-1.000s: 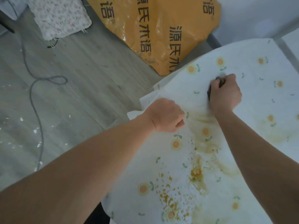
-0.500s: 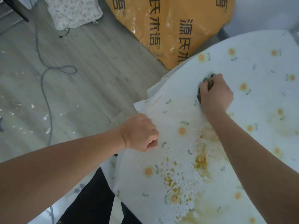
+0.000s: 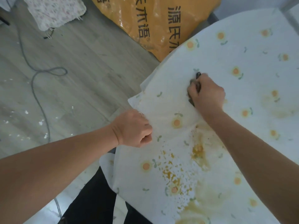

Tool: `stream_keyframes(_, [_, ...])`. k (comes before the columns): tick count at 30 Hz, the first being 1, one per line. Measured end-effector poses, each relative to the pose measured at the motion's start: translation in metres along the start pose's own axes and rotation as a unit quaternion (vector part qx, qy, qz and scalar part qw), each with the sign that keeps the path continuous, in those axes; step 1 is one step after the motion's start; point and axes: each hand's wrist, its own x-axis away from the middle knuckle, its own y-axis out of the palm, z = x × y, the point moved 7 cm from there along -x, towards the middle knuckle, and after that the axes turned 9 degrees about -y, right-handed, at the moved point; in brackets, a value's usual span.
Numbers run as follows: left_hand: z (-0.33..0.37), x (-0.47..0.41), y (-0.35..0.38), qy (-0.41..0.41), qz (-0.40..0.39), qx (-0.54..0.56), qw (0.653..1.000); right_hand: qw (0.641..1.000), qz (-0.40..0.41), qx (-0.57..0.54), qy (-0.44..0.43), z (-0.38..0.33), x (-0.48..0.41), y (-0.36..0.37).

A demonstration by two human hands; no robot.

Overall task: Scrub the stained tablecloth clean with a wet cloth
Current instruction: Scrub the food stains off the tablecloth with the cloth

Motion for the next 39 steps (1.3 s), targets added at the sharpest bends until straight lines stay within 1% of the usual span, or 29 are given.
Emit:
stream_keyframes(2, [0.000, 0.000, -0.001, 0.002, 0.019, 0.010, 1.000, 0.994, 0.060, -0.007, 0.089, 0.002, -0.030, -0.007])
stream_keyframes(3, [-0.001, 0.001, -0.001, 0.001, 0.022, 0.011, 1.000, 0.992, 0.075, -0.014, 0.100, -0.012, -0.036, -0.004])
stream_keyframes(4, [-0.001, 0.002, -0.001, -0.001, 0.021, 0.010, 1.000, 0.994, 0.068, -0.020, 0.077, -0.037, -0.038, 0.002])
stream_keyframes(6, [0.000, 0.002, 0.000, 0.001, 0.012, 0.003, 1.000, 0.997, 0.030, -0.042, -0.050, -0.097, -0.021, 0.024])
stream_keyframes(7, [-0.001, 0.002, 0.002, 0.002, 0.006, -0.003, 1.000, 0.991, 0.010, -0.048, -0.122, -0.123, -0.003, 0.034])
stream_keyframes(8, [0.000, 0.000, 0.002, 0.003, -0.003, -0.008, 1.000, 0.983, 0.005, -0.045, -0.175, -0.137, 0.016, 0.039])
stream_keyframes(9, [0.000, 0.000, 0.003, 0.001, -0.012, -0.016, 1.000, 0.977, 0.011, -0.046, -0.207, -0.137, 0.032, 0.039])
stream_keyframes(10, [0.001, 0.001, 0.004, -0.003, -0.022, -0.021, 1.000, 0.975, 0.014, -0.049, -0.216, -0.126, 0.046, 0.038])
stream_keyframes(11, [0.002, 0.000, 0.003, -0.005, -0.029, -0.026, 0.999, 0.977, 0.004, -0.046, -0.206, -0.106, 0.056, 0.035])
stream_keyframes(12, [0.002, 0.000, 0.002, -0.009, -0.033, -0.031, 0.999, 0.983, -0.007, -0.040, -0.180, -0.081, 0.064, 0.031])
stream_keyframes(13, [0.002, -0.001, 0.002, -0.010, -0.034, -0.032, 0.999, 0.990, -0.011, -0.028, -0.136, -0.051, 0.069, 0.024])
stream_keyframes(14, [0.002, -0.001, 0.002, -0.006, -0.033, -0.028, 0.999, 0.997, -0.011, -0.017, -0.070, -0.016, 0.071, 0.018])
stream_keyframes(15, [0.004, -0.003, 0.004, 0.006, -0.034, -0.021, 0.999, 1.000, -0.001, -0.009, 0.016, 0.022, 0.074, 0.008])
stream_keyframes(16, [0.005, -0.005, 0.005, 0.022, -0.033, -0.014, 0.999, 0.994, 0.023, -0.008, 0.109, 0.058, 0.076, -0.002])
stream_keyframes(17, [0.007, -0.006, 0.006, 0.033, -0.028, -0.010, 0.999, 0.980, 0.052, -0.009, 0.193, 0.087, 0.081, -0.012])
stream_keyframes(18, [0.008, -0.006, 0.006, 0.039, -0.020, -0.009, 0.999, 0.963, 0.083, -0.010, 0.256, 0.106, 0.088, -0.017])
stream_keyframes(20, [0.009, -0.008, 0.004, 0.032, 0.003, -0.010, 0.999, 0.940, 0.102, -0.007, 0.327, 0.109, 0.108, -0.015])
stream_keyframes(22, [0.008, -0.010, 0.004, 0.012, 0.019, -0.011, 1.000, 0.937, 0.086, -0.035, 0.337, 0.071, 0.134, 0.001])
stream_keyframes(23, [0.008, -0.011, 0.003, 0.005, 0.018, -0.012, 1.000, 0.946, 0.067, -0.056, 0.311, 0.043, 0.143, 0.011])
stream_keyframes(25, [0.010, -0.015, 0.004, 0.011, 0.018, -0.017, 1.000, 0.968, 0.032, -0.082, 0.235, -0.007, 0.145, 0.022])
stream_keyframes(26, [0.012, -0.017, 0.004, 0.025, 0.016, -0.020, 0.999, 0.977, 0.033, -0.079, 0.196, -0.019, 0.138, 0.024])
stream_keyframes(28, [0.015, -0.019, 0.003, 0.063, 0.010, -0.029, 0.998, 0.992, 0.056, -0.050, 0.097, -0.028, 0.105, 0.018])
stream_keyframes(29, [0.016, -0.019, 0.002, 0.076, 0.009, -0.035, 0.996, 0.996, 0.053, -0.045, 0.053, -0.025, 0.086, 0.014])
stream_keyframes(30, [0.016, -0.019, 0.003, 0.083, 0.010, -0.040, 0.996, 0.998, 0.043, -0.040, 0.033, -0.015, 0.068, 0.011])
stream_keyframes(31, [0.016, -0.020, 0.002, 0.079, 0.007, -0.041, 0.996, 0.998, 0.036, -0.037, 0.047, 0.005, 0.054, 0.006])
stream_keyframes(33, [0.017, -0.022, 0.004, 0.067, -0.004, -0.040, 0.997, 0.986, 0.060, -0.032, 0.153, 0.067, 0.051, -0.006])
stream_keyframes(36, [0.017, -0.020, 0.005, 0.065, -0.003, -0.056, 0.996, 0.937, 0.100, -0.011, 0.334, 0.149, 0.112, -0.017])
stream_keyframes(37, [0.016, -0.019, 0.006, 0.065, -0.003, -0.063, 0.996, 0.921, 0.111, -0.007, 0.372, 0.158, 0.142, -0.017])
stream_keyframes(39, [0.015, -0.020, 0.007, 0.060, -0.002, -0.078, 0.995, 0.896, 0.117, -0.027, 0.428, 0.145, 0.194, -0.009])
